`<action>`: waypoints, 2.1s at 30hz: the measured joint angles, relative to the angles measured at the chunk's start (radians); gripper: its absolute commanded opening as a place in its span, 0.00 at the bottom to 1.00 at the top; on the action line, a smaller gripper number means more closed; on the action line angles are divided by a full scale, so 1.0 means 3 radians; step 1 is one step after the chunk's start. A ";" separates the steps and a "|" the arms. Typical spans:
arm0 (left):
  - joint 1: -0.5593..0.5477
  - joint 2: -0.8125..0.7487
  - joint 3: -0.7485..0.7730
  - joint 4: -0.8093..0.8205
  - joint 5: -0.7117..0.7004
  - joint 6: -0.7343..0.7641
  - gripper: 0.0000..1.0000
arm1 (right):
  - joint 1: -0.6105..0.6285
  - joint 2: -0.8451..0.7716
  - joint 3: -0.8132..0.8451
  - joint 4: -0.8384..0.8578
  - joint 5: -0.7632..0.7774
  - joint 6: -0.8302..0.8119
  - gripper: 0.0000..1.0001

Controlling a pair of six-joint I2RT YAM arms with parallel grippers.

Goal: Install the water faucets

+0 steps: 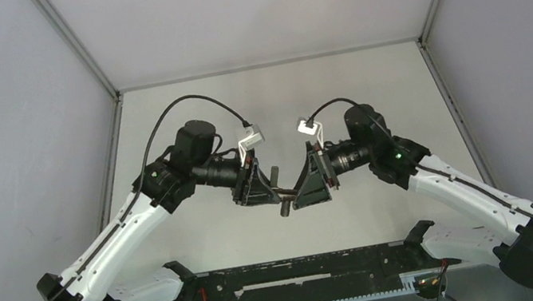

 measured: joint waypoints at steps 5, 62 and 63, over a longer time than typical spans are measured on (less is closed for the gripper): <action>-0.0001 0.0000 0.0001 -0.0042 0.0048 0.0029 0.00 | 0.0126 0.0202 -0.0029 0.0254 -0.0029 0.0042 0.58; 0.0187 0.0401 -0.1602 0.5086 -0.0455 -0.3941 0.61 | -0.0332 -0.0603 -0.1652 0.3376 0.2087 0.2655 0.00; 0.0177 0.0425 -0.1602 0.5113 -0.0435 -0.3967 0.57 | -0.0332 -0.0596 -0.1659 0.3388 0.2097 0.2667 0.00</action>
